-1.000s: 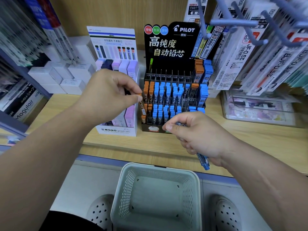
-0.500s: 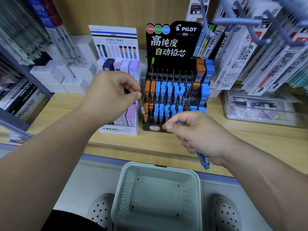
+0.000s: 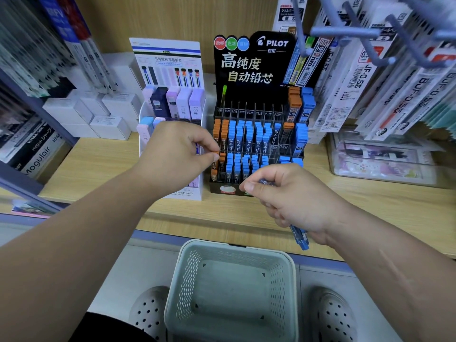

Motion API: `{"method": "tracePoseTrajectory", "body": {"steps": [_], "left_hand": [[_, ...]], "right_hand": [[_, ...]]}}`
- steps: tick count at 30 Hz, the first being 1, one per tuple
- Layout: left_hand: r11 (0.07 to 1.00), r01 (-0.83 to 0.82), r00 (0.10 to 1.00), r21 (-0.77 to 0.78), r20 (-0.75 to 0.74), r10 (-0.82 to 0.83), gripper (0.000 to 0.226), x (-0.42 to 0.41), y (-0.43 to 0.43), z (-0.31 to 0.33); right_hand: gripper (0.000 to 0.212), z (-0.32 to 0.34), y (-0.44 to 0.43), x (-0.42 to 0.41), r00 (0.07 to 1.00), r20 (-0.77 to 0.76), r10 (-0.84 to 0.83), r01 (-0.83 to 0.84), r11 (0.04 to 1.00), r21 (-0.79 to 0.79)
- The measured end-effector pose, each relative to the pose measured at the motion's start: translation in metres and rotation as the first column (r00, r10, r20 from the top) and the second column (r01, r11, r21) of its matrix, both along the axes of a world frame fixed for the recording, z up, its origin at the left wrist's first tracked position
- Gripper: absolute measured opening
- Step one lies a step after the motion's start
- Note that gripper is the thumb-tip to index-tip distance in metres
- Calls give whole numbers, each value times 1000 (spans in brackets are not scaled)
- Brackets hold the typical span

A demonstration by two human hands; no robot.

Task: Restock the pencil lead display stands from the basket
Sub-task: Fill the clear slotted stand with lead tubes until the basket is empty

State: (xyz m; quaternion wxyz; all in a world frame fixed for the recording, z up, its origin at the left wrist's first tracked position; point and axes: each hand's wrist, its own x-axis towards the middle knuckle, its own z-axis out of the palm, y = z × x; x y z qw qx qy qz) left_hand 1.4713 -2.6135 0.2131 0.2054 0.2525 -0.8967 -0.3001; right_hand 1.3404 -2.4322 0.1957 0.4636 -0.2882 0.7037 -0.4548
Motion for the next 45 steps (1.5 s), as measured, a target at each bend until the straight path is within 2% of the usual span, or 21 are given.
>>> {"method": "tracePoseTrajectory", "body": {"steps": [10, 18, 22, 27, 33, 38, 45], "left_hand": [[998, 47, 999, -39, 1, -47, 6, -2, 0, -10], [964, 158, 987, -214, 62, -148, 7, -2, -5, -12], [943, 202, 978, -266, 112, -178, 10, -3, -6, -10], [923, 240, 970, -302, 104, -218, 8, -4, -6, -13], [901, 227, 973, -369, 132, -191, 12, -2, -8, -21], [908, 193, 981, -372, 97, -169, 8, 0, -9, -22], [939, 200, 974, -280, 161, -160, 5, -2, -12, -19]], "right_hand": [[11, 3, 1, -1, 1000, -5, 5, -5, 1000, 2], [11, 3, 2, -2, 1000, -19, 7, -7, 1000, 9], [10, 3, 3, -1, 1000, -15, 4, -4, 1000, 9], [11, 6, 3, 1, 1000, -18, 10, -10, 1000, 7], [12, 7, 5, 0, 1000, -10, -7, 7, 1000, 13], [12, 8, 5, -1, 1000, -13, -13, 13, 1000, 11], [12, 8, 4, 1, 1000, -9, 4, -4, 1000, 10]]}}
